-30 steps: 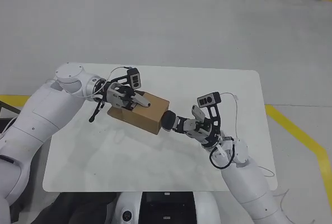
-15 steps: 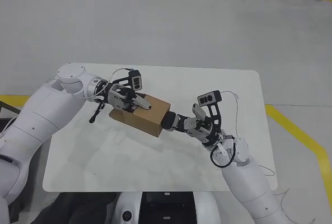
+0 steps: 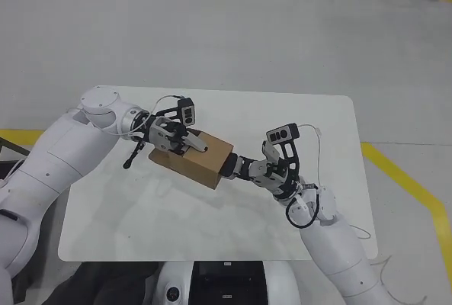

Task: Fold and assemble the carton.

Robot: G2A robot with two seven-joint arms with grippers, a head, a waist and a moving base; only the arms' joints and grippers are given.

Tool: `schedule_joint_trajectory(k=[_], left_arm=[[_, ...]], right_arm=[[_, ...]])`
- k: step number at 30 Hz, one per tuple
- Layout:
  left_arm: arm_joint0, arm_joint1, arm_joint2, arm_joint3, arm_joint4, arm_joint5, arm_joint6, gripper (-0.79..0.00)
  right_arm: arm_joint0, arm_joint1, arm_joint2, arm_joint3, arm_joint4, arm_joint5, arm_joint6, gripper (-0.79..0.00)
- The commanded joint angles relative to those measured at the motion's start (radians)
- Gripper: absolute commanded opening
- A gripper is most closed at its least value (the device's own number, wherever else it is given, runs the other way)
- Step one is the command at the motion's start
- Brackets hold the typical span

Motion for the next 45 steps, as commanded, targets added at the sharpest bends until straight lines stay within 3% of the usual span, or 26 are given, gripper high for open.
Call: schedule_joint_trajectory(k=[1, 11, 16, 26, 30, 45], left_arm=[[-0.003, -0.001, 0.004, 0.001, 0.0, 0.0, 0.0, -0.785], [-0.021, 0.007, 0.001, 0.039, 0.019, -0.005, 0.0, -0.785], [-0.031, 0.023, 0.012, 0.011, 0.049, -0.017, 0.0, -0.785], [-0.091, 0.068, 0.129, -0.059, 0.026, -0.007, 0.0, -0.785], [-0.118, 0.083, 0.174, -0.068, -0.056, -0.03, 0.0, -0.785], [-0.12, 0.085, 0.177, -0.069, -0.063, -0.031, 0.0, -0.785]], right_arm=[[0.004, -0.001, -0.004, 0.004, -0.002, 0.001, -0.001, 0.0], [-0.044, 0.01, 0.058, -0.021, -0.012, -0.024, 0.002, 0.0], [-0.075, 0.02, 0.099, -0.045, -0.024, -0.017, -0.002, 0.0], [-0.066, 0.034, 0.131, -0.021, -0.127, 0.037, 0.03, 0.0], [-0.059, 0.041, 0.145, -0.012, -0.194, -0.007, 0.071, 0.0], [-0.059, 0.042, 0.147, -0.012, -0.202, -0.016, 0.075, 0.0]])
